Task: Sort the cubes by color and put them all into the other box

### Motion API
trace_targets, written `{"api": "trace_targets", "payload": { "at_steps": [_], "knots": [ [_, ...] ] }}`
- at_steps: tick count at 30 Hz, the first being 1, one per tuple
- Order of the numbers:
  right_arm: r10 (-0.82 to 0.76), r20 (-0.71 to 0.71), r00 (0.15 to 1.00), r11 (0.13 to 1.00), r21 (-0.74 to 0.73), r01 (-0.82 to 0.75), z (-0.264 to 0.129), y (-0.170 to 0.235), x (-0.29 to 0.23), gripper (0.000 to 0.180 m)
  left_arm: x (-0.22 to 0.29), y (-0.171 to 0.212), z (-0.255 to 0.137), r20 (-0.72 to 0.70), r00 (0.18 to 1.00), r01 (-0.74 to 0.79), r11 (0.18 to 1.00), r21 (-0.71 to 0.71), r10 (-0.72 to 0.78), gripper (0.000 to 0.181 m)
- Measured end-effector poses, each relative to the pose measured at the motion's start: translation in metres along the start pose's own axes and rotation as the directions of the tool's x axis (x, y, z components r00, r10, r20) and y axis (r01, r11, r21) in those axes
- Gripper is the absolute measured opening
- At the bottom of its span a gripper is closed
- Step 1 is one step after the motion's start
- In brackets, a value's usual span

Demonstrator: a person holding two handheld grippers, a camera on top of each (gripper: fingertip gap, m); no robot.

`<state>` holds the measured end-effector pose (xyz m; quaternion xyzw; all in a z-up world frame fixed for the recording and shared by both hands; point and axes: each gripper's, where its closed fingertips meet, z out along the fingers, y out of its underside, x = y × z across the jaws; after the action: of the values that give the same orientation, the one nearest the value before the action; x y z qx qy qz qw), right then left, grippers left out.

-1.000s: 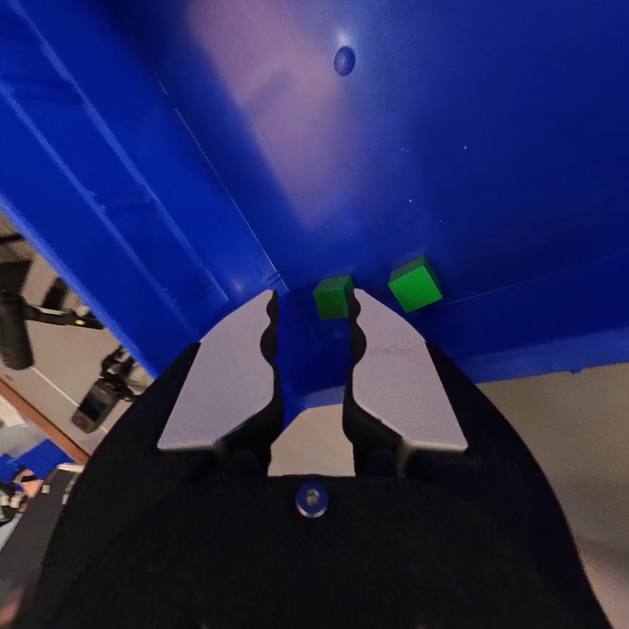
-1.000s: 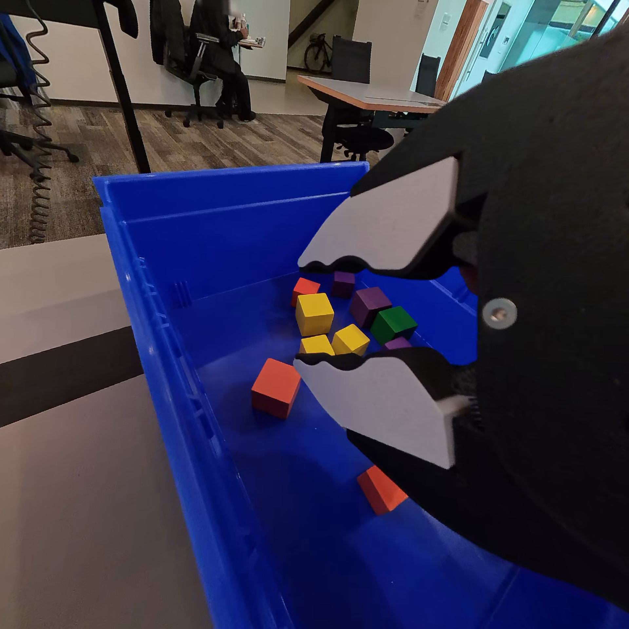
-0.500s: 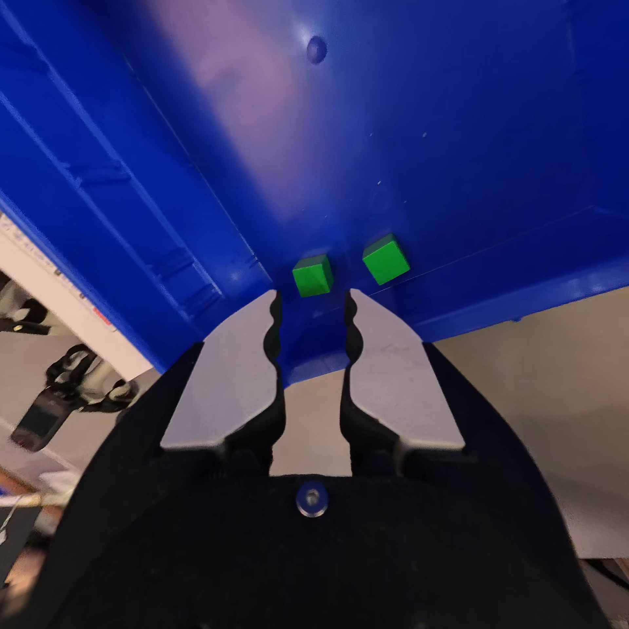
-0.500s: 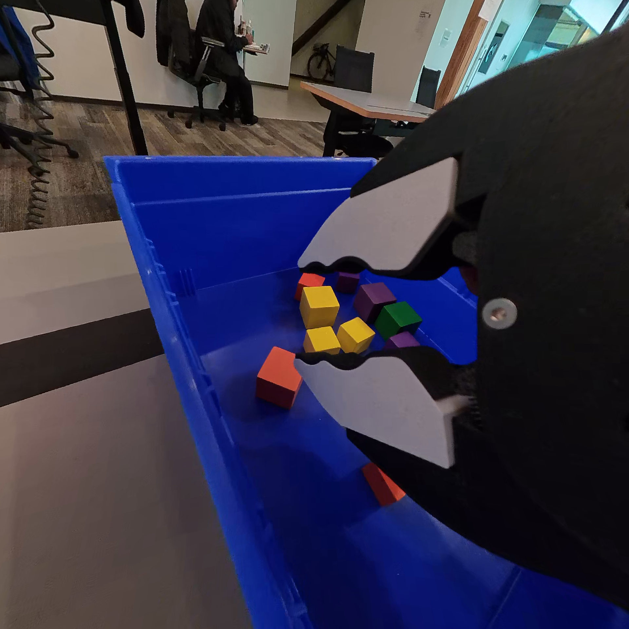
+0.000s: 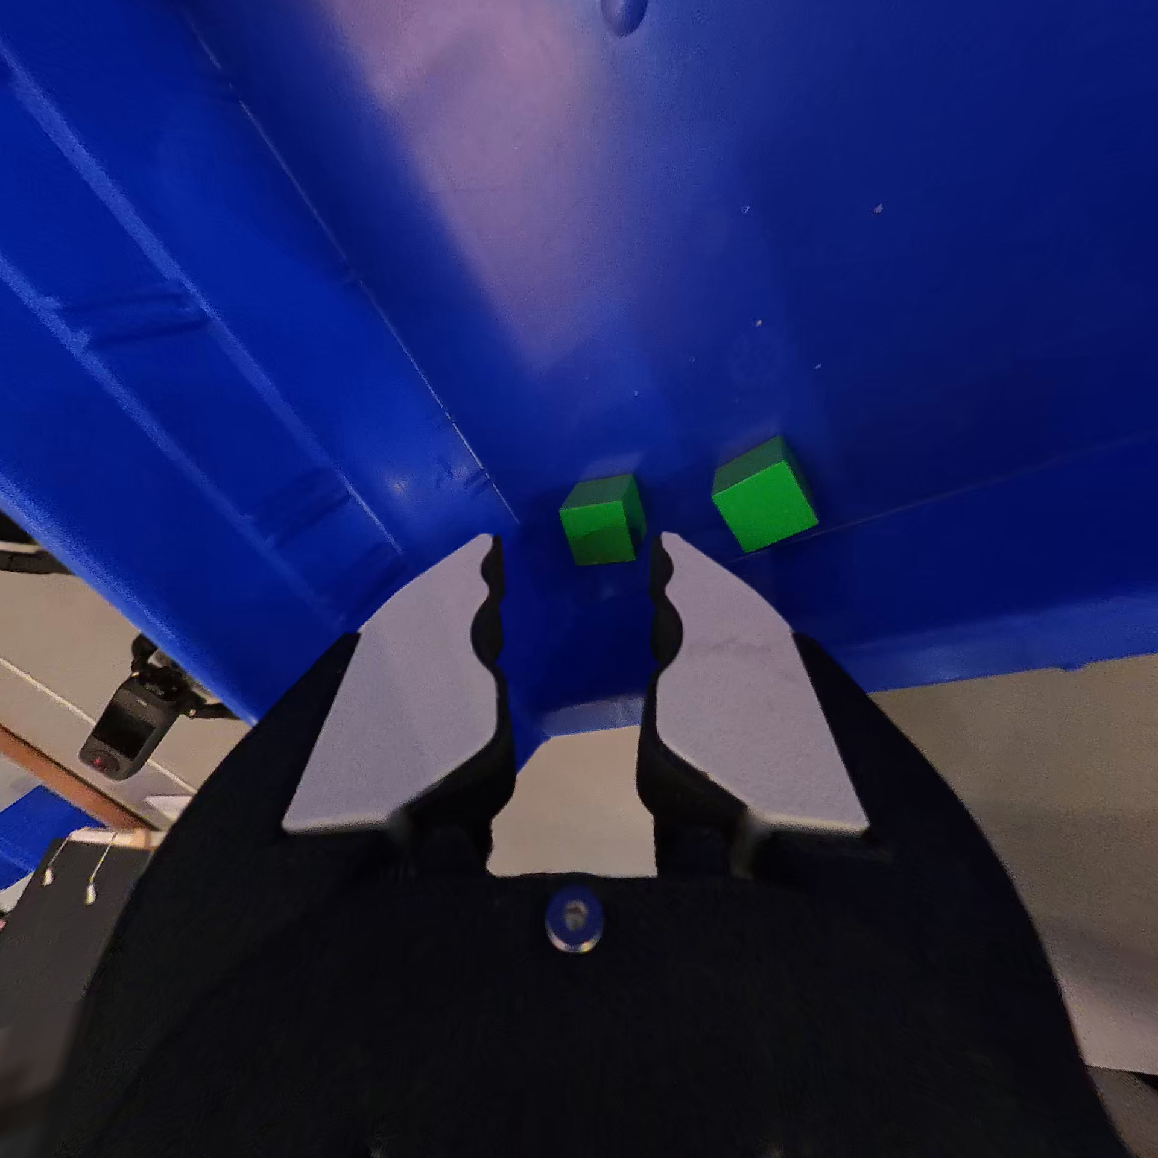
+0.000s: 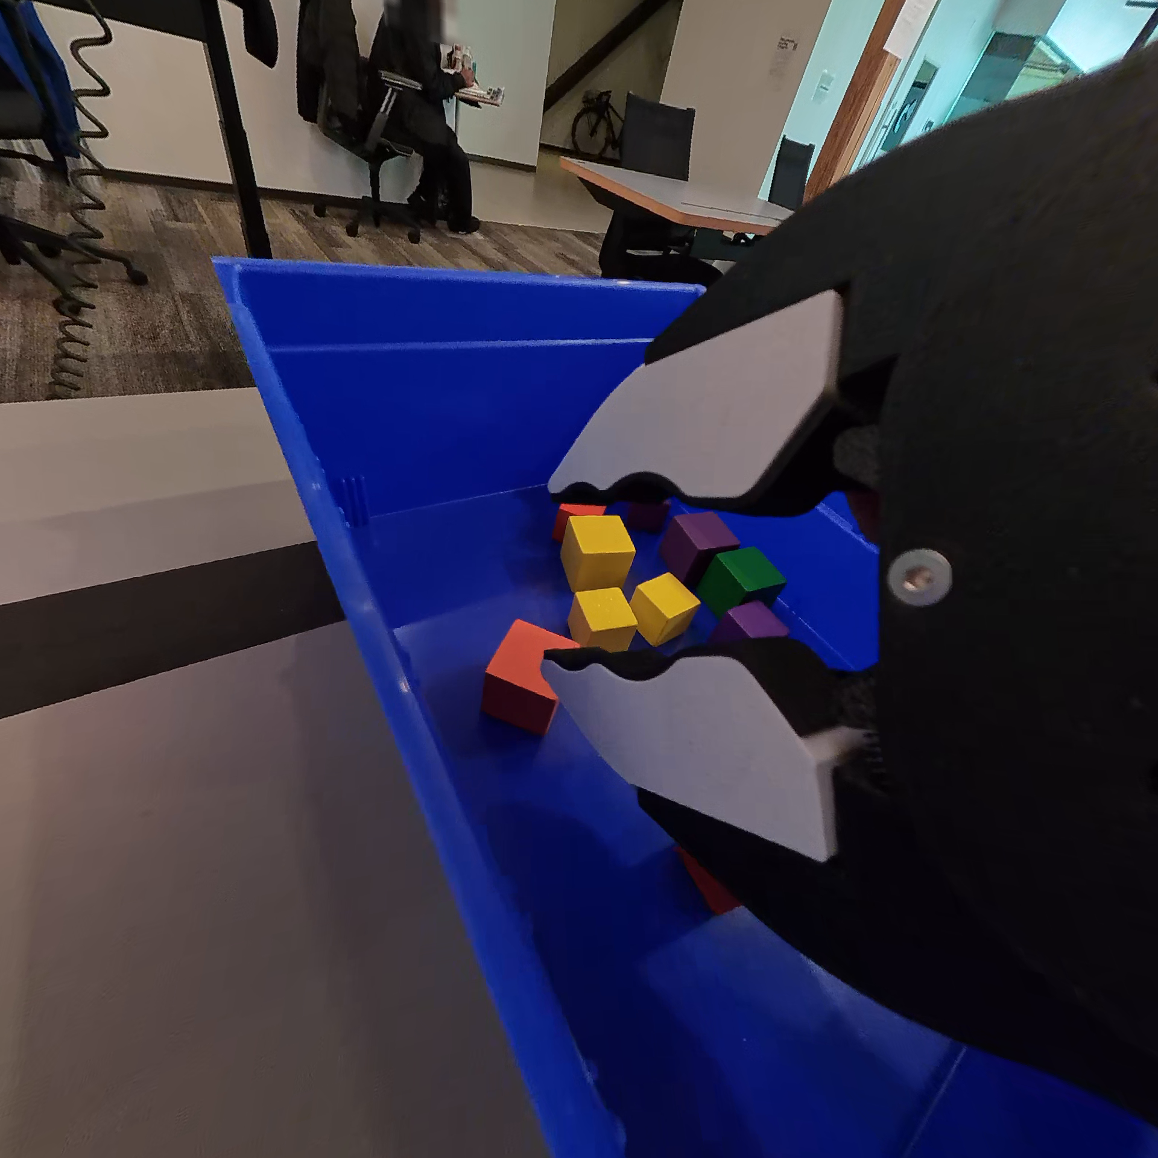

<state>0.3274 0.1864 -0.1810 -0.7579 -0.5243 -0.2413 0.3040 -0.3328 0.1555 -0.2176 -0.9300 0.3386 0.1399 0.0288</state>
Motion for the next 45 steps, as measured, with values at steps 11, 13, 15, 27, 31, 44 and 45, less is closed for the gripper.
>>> {"api": "trace_targets", "payload": {
  "at_steps": [11, 13, 15, 27, 31, 44, 45],
  "knots": [
    [-0.001, -0.005, 1.0, 1.0, 0.009, 0.001, -0.003, -0.003, 0.002, 0.044, 0.003, -0.004, 0.002, -0.079, 0.996, 0.045, 0.998, -0.036, -0.048, 0.043],
    [-0.004, -0.004, 1.0, 1.0, 0.007, 0.004, -0.002, -0.003, 0.001, 0.044, -0.001, -0.001, 0.005, -0.048, 0.998, 0.034, 0.997, -0.075, -0.037, 0.04],
    [-0.005, -0.003, 1.0, 1.0, 0.01, 0.005, -0.001, -0.004, 0.001, 0.044, -0.003, -0.001, 0.007, -0.037, 0.999, 0.028, 0.995, -0.092, -0.031, 0.045],
    [-0.005, -0.008, 1.0, 1.0, 0.023, 0.005, -0.005, -0.006, 0.004, 0.043, 0.001, 0.0, 0.012, -0.05, 0.999, -0.028, 0.989, -0.148, 0.021, 0.022],
    [-0.002, -0.015, 1.0, 1.0, 0.03, 0.002, -0.008, -0.007, 0.006, 0.042, 0.004, -0.003, 0.008, -0.049, 0.998, -0.043, 0.995, -0.095, 0.039, 0.021],
    [-0.018, -0.099, 0.995, 0.994, 0.105, 0.028, -0.042, -0.026, 0.021, 0.037, 0.011, -0.023, -0.07, -0.139, 0.99, 0.068, 0.931, 0.359, -0.019, 0.021],
    [-0.022, -0.122, 0.992, 0.991, 0.131, 0.038, -0.051, -0.032, 0.024, 0.036, 0.018, -0.025, -0.082, -0.172, 0.985, 0.079, 0.907, 0.414, -0.007, 0.021]
  ]
}}
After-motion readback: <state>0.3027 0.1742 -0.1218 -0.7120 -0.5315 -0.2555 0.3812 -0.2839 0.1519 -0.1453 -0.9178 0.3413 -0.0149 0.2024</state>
